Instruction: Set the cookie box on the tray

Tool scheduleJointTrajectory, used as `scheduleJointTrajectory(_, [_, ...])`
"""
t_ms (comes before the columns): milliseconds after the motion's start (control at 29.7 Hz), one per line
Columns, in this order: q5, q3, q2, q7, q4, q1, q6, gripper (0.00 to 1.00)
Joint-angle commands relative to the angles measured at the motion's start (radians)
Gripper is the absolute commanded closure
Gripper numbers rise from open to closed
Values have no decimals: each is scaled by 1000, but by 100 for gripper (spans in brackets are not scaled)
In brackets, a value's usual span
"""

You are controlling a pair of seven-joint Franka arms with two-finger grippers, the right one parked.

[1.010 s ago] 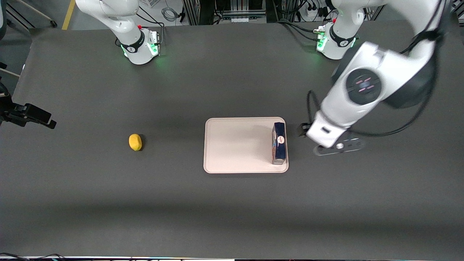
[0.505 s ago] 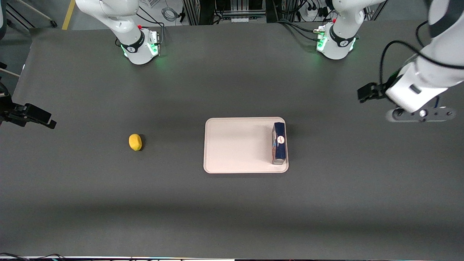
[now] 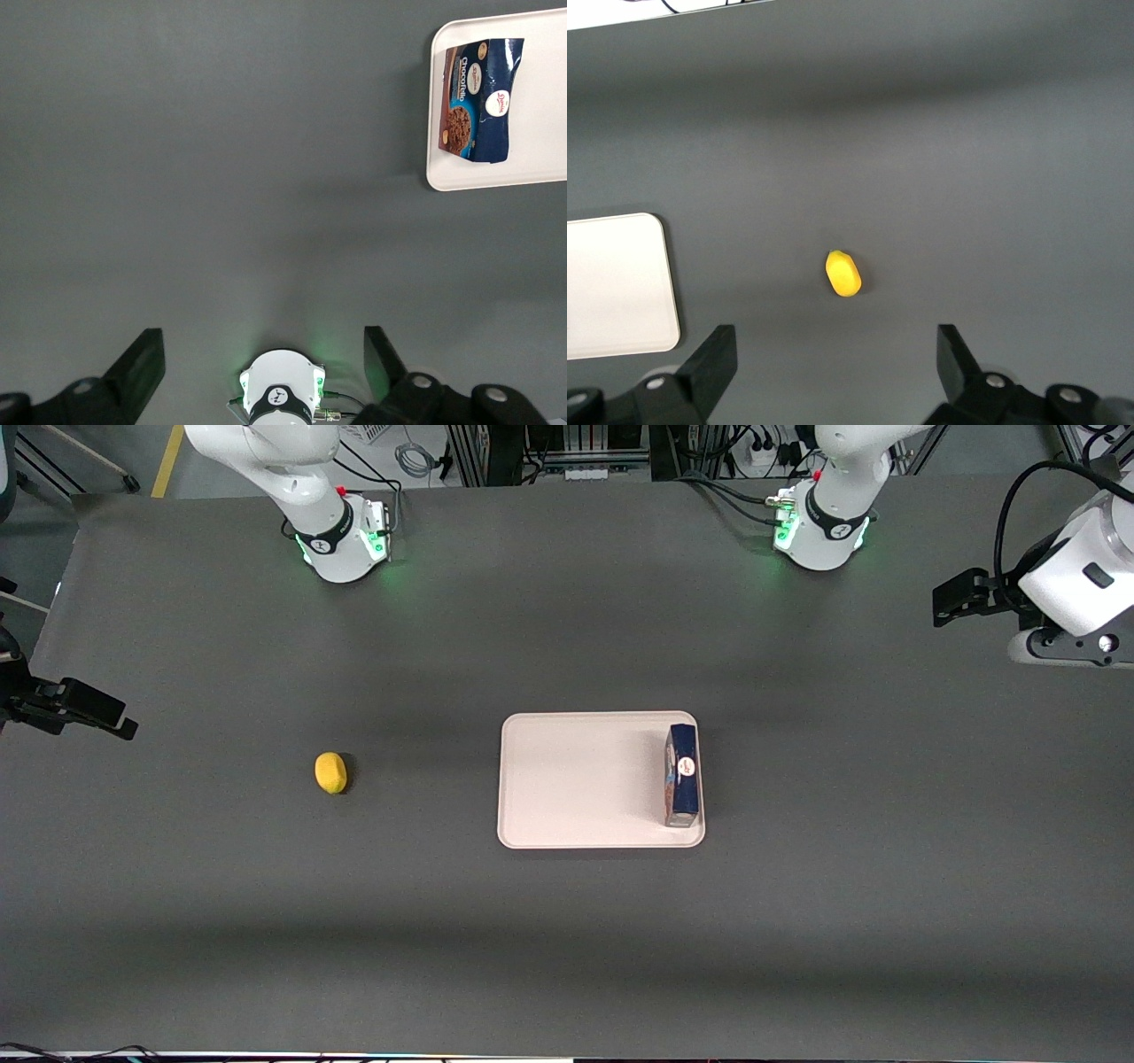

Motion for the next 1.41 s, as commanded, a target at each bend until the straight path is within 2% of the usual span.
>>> scheduleJointTrajectory(0, [-21,46,-51,25,-32,10,2,0])
scheduleJointTrajectory(236, [-48,141,-92,33,-43,10,-6,0])
scheduleJointTrajectory(606, [-19,184,-155,108,-63,5,-10,0])
scheduleJointTrajectory(673, [-8,230,-158,137,-61,-36,-12,0])
scheduleJointTrajectory(808, [30,457,-161,145,-66,-284,-16,0])
scheduleJointTrajectory(976, [42,620,-181,145,-98,-476,-26,0])
scheduleJointTrajectory(1212, [70,652,-294,140,-279,-552,86,0])
scheduleJointTrajectory(1380, [70,649,-294,142,-280,-543,93,0])
